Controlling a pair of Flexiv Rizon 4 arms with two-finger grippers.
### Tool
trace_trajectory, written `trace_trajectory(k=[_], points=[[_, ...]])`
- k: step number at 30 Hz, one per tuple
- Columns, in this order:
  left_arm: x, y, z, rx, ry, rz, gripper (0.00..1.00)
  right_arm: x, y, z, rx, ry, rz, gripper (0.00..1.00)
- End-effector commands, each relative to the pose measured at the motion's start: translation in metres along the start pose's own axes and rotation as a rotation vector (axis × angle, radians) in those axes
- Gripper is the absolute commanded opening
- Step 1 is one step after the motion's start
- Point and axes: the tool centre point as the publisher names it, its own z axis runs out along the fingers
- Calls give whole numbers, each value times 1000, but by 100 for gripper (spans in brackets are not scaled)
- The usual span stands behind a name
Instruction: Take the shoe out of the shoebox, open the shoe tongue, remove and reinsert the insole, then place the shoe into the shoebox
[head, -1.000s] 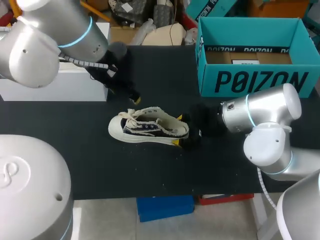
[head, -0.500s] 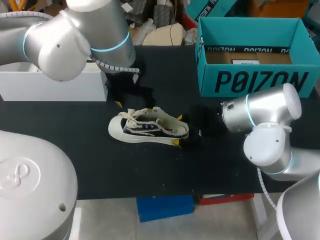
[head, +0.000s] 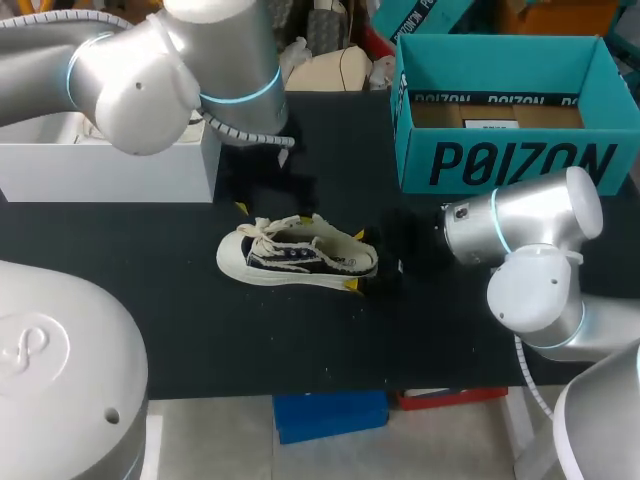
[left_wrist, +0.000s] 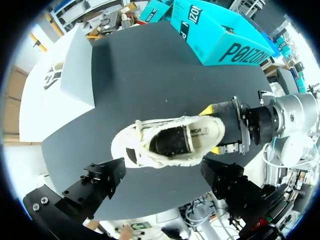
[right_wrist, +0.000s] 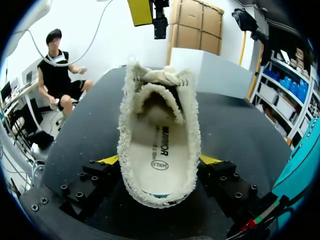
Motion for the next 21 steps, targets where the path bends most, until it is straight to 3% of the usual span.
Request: trace_trajectory(k=[1,3,9,21], points=[[11,-2,-1,-56,-140,-46,100,-1,0,1,2,1,2,0],[15,-2,0,-87,-214,-60,100,-1,0,1,2,1,2,0],[21,-3,5,-133,-287,-86,100,-1,0,1,2,1,2,0],[26,-2,12,-93,-322,-48,100,-1,0,1,2,1,2,0]])
